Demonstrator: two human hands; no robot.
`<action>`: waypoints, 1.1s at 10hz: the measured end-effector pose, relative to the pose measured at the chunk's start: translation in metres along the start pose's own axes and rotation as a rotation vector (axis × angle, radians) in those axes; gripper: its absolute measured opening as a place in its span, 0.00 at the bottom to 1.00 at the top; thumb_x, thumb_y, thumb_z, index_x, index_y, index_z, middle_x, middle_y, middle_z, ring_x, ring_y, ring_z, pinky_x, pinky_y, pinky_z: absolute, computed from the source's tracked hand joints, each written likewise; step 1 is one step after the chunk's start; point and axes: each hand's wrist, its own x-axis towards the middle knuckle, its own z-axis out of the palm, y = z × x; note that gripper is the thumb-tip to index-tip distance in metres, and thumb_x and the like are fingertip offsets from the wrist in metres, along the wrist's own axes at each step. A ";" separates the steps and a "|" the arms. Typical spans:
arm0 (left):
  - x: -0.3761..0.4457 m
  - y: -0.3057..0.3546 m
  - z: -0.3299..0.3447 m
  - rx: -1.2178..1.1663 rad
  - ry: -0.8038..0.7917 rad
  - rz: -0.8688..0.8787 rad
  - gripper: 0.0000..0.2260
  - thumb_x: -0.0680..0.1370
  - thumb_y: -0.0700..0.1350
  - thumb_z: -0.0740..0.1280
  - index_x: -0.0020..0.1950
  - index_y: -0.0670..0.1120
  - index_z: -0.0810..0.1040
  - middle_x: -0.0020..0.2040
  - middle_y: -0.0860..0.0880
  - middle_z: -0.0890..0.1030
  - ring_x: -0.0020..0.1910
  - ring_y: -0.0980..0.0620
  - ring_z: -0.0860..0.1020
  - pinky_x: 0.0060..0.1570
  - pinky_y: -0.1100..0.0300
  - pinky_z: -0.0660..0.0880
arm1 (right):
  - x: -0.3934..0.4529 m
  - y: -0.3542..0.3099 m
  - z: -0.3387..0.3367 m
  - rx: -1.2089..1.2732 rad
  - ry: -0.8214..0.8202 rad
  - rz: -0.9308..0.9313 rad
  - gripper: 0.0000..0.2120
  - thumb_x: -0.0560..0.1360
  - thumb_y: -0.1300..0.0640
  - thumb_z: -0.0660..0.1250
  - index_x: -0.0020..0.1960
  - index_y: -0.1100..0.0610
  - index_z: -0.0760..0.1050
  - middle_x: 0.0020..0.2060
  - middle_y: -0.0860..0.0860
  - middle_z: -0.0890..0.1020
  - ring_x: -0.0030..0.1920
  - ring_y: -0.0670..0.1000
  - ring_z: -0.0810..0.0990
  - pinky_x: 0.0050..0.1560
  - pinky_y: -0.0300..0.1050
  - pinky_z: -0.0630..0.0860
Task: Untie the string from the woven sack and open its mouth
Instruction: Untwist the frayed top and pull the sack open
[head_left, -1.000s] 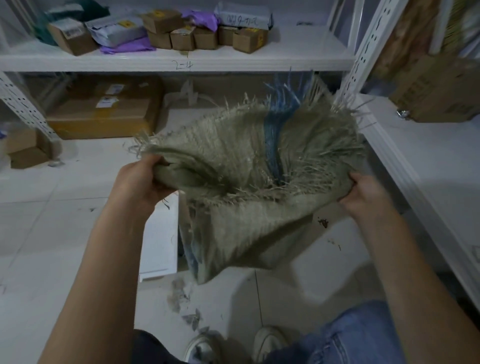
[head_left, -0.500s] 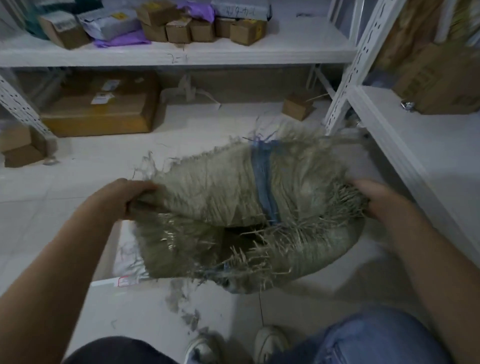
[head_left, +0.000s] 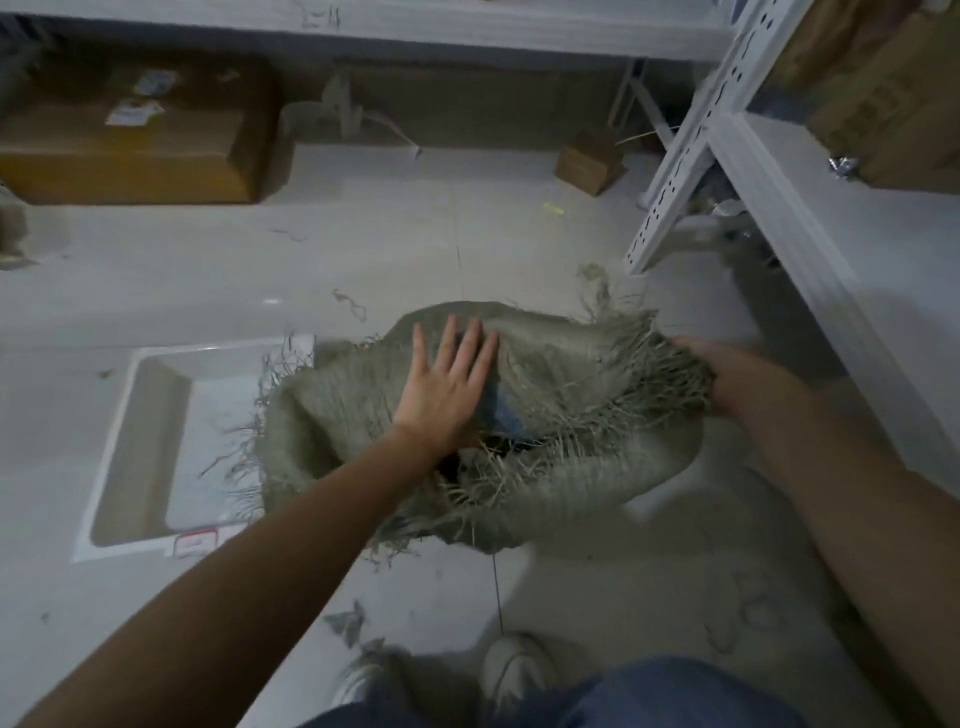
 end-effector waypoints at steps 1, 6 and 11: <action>0.011 0.002 0.012 -0.038 -0.013 -0.064 0.40 0.78 0.55 0.58 0.76 0.42 0.34 0.79 0.39 0.43 0.77 0.36 0.45 0.72 0.33 0.48 | 0.015 0.005 -0.013 0.189 -0.038 0.059 0.25 0.31 0.65 0.83 0.26 0.67 0.79 0.24 0.60 0.82 0.23 0.55 0.82 0.18 0.46 0.76; 0.025 -0.005 -0.007 -0.467 -0.014 -0.213 0.11 0.76 0.40 0.59 0.55 0.39 0.73 0.53 0.36 0.80 0.51 0.36 0.79 0.43 0.52 0.72 | -0.009 0.031 0.114 -1.381 0.560 -0.775 0.38 0.67 0.38 0.66 0.67 0.62 0.64 0.60 0.59 0.71 0.60 0.60 0.71 0.53 0.52 0.72; -0.016 -0.094 -0.040 -0.655 -0.288 -0.171 0.14 0.73 0.50 0.70 0.46 0.39 0.81 0.40 0.43 0.78 0.42 0.46 0.76 0.41 0.57 0.71 | 0.018 0.036 0.007 -0.632 0.081 -0.293 0.08 0.68 0.69 0.70 0.48 0.68 0.80 0.36 0.58 0.81 0.40 0.55 0.79 0.42 0.43 0.75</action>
